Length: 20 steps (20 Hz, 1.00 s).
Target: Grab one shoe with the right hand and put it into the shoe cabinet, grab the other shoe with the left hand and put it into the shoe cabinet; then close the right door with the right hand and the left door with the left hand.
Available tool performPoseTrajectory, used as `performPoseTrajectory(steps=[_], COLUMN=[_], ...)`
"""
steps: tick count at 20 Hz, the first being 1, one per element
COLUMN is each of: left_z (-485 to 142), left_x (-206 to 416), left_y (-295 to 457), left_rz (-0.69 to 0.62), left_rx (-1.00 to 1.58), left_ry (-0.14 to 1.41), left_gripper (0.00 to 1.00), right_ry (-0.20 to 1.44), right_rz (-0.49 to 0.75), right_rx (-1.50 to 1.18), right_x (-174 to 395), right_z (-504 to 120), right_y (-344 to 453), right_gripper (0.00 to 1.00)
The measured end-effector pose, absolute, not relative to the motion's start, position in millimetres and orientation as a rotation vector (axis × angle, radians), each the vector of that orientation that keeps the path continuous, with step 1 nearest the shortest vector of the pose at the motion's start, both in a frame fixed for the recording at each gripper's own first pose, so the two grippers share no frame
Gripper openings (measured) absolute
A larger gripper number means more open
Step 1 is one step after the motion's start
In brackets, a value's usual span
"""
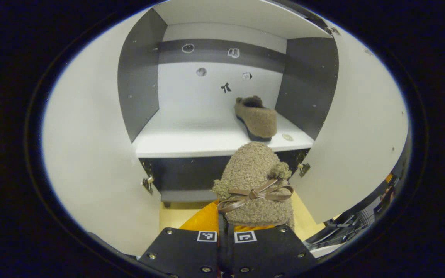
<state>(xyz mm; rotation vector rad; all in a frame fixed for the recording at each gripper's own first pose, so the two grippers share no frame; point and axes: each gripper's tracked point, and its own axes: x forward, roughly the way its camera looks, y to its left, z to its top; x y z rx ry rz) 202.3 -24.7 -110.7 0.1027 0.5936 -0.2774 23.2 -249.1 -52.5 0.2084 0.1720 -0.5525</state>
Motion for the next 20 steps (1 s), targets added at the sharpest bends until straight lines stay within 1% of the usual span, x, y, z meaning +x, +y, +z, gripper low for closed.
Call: performPoseTrajectory(steps=[4, 5, 10, 13, 14, 15, 20], left_z=[-78.1, -72.4, -43.2, -21.9, -12.6, -3.7, 22.2], left_x=[230.1, 237.6, 275.4, 307.1, 317.8, 329.5, 389.1], left_y=[-33.9, -37.4, -40.6, -36.3, -35.4, -33.6, -29.4], left_rz=[-0.273, -0.276, -0.270, -0.244, -0.236, -0.230, -0.193], left_rx=[0.109, 0.100, 0.099, 0.094, 0.088, 0.084, 0.119], left_ry=[0.523, 0.508, 0.440, 0.390, 0.373, 0.353, 0.267], left_gripper=[0.01, 0.00, 0.01, 0.01, 0.00, 0.01, 0.01], right_ry=[0.156, 0.152, 0.142, 0.126, 0.118, 0.112, 0.115], right_rz=[-0.572, -0.580, -0.620, -0.661, -0.673, -0.681, -0.698], right_rx=[0.212, 0.214, 0.234, 0.218, 0.219, 0.224, 0.243], right_x=[17.1, 14.3, 1.0, -11.9, -15.1, -17.6, -33.5], right_z=[-48.5, -48.2, -49.3, -46.1, -44.7, -43.2, -47.2], right_y=[-254.4, -255.5, -261.1, -266.0, -265.9, -265.6, -259.7], right_gripper=[0.98, 0.98, 0.98, 0.98, 0.98, 0.98, 0.98])
